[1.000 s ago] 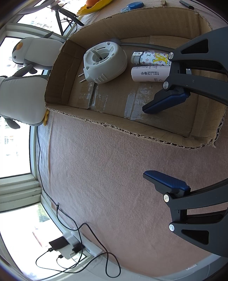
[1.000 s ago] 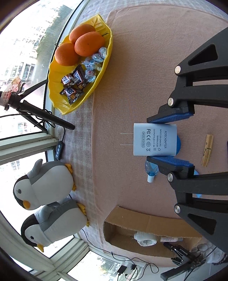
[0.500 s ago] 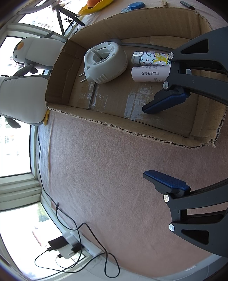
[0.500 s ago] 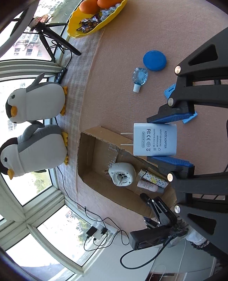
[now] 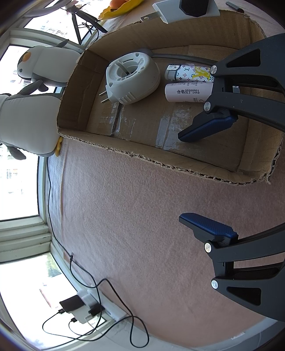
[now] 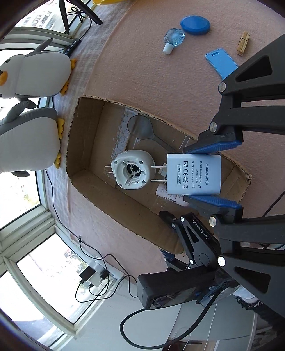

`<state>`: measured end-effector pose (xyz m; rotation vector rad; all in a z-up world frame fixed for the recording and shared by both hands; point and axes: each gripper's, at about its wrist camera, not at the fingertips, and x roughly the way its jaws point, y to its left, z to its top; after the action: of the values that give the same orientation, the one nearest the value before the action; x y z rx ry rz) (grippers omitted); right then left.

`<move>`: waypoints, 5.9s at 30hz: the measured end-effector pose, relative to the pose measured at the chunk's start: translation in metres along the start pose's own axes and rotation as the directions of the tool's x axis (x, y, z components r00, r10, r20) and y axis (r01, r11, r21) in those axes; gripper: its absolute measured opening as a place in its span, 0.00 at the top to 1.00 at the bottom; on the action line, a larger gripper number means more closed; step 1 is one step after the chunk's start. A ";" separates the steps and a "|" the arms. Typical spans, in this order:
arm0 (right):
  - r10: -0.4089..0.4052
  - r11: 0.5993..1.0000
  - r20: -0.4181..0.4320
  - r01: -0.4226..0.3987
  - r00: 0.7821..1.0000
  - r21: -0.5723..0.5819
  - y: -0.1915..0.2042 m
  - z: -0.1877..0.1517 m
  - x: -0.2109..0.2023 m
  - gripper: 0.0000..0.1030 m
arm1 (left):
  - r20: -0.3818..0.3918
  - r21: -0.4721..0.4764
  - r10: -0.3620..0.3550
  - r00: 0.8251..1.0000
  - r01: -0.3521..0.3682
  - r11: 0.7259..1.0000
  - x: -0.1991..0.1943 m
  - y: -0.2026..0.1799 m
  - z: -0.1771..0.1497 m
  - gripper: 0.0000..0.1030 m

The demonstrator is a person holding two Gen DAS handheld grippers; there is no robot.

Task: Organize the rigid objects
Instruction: 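Carry the charger into the box and open the right gripper, then move the right gripper to the blue round lid and close on it, then lift the blue lid with the right gripper toward the box, then lower the blue lid into the box and open the right gripper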

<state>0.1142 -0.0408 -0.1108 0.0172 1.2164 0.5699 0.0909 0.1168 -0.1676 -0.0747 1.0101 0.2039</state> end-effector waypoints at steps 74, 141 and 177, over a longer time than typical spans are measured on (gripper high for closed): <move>-0.235 0.963 0.126 0.213 0.964 0.163 -0.149 -0.057 -0.102 0.57 | 0.005 -0.002 -0.006 1.000 0.006 1.000 0.002 0.001 0.000 0.33; -0.361 0.929 -0.046 0.364 0.931 0.071 -0.205 -0.025 -0.026 0.55 | 0.005 -0.001 -0.004 1.000 0.004 1.000 0.001 0.001 0.001 0.33; -0.172 0.944 0.095 0.191 0.981 -0.268 0.003 0.015 0.009 0.55 | 0.005 0.001 -0.001 1.000 0.001 1.000 0.001 0.001 0.000 0.33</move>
<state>0.1283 -0.0298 -0.1120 -0.3068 1.0487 0.5675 0.0915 0.1184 -0.1685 -0.0735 1.0052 0.2020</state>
